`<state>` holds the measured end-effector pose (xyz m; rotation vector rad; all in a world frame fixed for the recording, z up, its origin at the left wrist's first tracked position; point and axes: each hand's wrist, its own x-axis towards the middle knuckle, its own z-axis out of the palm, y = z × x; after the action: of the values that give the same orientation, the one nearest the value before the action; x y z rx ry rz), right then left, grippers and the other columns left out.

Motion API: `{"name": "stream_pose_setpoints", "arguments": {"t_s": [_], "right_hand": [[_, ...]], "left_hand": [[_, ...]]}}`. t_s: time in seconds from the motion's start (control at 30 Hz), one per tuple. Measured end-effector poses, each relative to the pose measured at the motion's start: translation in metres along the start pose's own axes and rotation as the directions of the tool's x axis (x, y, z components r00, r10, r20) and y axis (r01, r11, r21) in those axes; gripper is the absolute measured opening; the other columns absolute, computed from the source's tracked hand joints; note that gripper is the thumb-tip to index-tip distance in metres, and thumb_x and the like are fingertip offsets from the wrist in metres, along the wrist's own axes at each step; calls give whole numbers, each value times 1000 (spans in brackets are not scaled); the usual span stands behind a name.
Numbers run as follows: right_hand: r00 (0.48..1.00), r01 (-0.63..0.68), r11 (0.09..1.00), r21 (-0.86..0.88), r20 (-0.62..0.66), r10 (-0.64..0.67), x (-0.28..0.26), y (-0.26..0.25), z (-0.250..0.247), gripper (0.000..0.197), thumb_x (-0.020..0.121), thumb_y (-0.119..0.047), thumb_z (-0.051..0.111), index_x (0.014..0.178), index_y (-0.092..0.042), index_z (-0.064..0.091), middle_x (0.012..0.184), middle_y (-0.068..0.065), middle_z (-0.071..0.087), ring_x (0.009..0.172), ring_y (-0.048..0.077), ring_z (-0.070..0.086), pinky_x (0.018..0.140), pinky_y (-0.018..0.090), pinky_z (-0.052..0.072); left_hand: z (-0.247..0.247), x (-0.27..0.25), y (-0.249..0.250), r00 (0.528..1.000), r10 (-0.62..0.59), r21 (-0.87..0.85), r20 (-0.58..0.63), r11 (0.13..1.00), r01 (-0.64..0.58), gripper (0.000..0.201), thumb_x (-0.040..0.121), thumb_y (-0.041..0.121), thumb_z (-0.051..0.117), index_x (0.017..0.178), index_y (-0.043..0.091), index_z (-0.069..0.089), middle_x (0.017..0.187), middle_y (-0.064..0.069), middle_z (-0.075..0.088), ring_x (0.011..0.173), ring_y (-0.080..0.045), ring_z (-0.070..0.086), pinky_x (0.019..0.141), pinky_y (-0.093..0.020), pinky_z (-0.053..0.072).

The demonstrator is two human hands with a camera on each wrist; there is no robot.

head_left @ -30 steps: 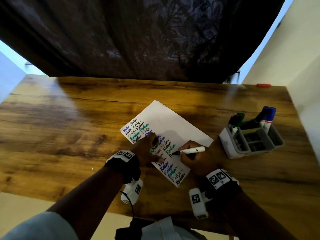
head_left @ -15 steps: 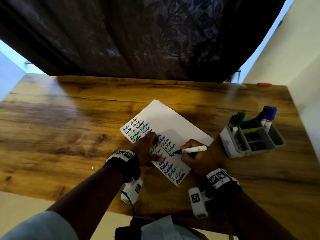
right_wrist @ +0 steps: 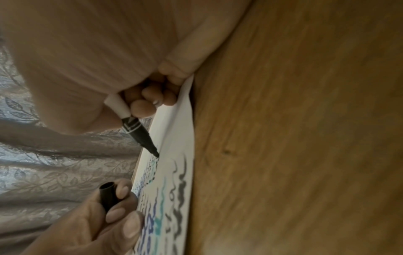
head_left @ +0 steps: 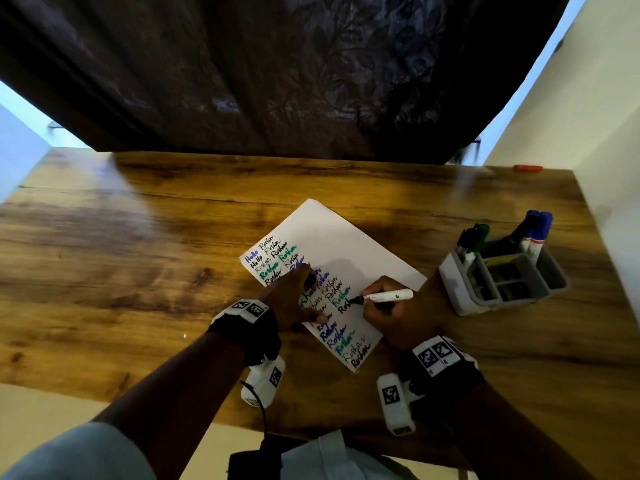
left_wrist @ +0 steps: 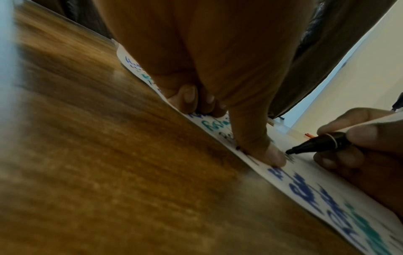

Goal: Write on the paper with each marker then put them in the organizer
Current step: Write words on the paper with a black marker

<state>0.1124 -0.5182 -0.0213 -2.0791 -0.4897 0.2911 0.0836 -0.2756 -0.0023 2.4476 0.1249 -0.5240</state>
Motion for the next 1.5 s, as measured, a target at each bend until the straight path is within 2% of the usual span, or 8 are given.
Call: {"name": "stream_pose_setpoints", "arguments": {"t_s": [0.2,0.4,0.6,0.7,1.13,1.23,1.33,1.5], "right_hand": [[997,43,999,24,-73,-41,0,0,2,16,81,-23,64,91,-11,66,83,-2,68,75,11,65,65,19,54],[997,43,999,-23,-56,-44,0,-3,-1,8,84,-10,71,91,-10,67,83,2,68,73,14,64,62,13,49],[994,60,998,28,-89,-57,0,0,2,12,80,-22,64,88,-13,64,83,3,69,76,18,67,68,34,57],[993,60,997,46,-102,-55,0,1,1,8,81,-16,67,87,-14,63,81,4,68,75,19,66,67,39,57],[988,74,996,40,-141,-68,0,-1,1,10,82,-12,67,90,-7,64,76,-3,64,71,15,63,64,26,54],[990,54,995,82,-134,-42,-1,-1,2,13,84,-18,65,95,-11,66,84,-5,68,80,6,66,71,20,55],[988,28,996,85,-151,-15,0,-4,-2,6,87,-4,67,92,-4,64,79,-13,62,78,-8,62,68,4,47],[991,-17,985,170,-127,39,2,-7,-3,11,90,3,62,99,-3,63,91,-6,63,84,-13,59,72,3,45]], "left_hand": [[0,0,-1,1000,5,1,1,1000,-5,65,64,43,87,106,23,41,104,8,54,100,-18,58,84,-37,53],[0,0,0,1000,13,-8,-3,1000,-13,62,66,40,86,104,24,39,102,9,53,97,-16,57,77,-29,48],[1,0,-1,1000,14,-5,0,1000,-14,63,65,41,87,103,25,40,102,9,53,96,-15,56,78,-30,48],[1,0,-2,1000,9,-9,1,1000,-9,62,66,41,86,103,25,40,103,9,53,96,-15,56,77,-30,49],[0,-2,0,1000,5,-24,2,1000,-5,68,65,43,86,111,22,41,107,7,53,100,-16,56,85,-36,52],[0,-2,-1,1000,8,-25,3,1000,-8,66,66,44,86,109,24,40,107,7,54,99,-17,56,82,-33,51],[1,-2,-1,1000,6,-24,5,1000,-6,64,65,44,86,107,26,40,106,7,55,99,-16,56,81,-32,50],[1,-4,-3,1000,8,0,2,1000,-8,62,66,47,84,104,27,40,108,5,54,100,-18,57,83,-36,53]]}}
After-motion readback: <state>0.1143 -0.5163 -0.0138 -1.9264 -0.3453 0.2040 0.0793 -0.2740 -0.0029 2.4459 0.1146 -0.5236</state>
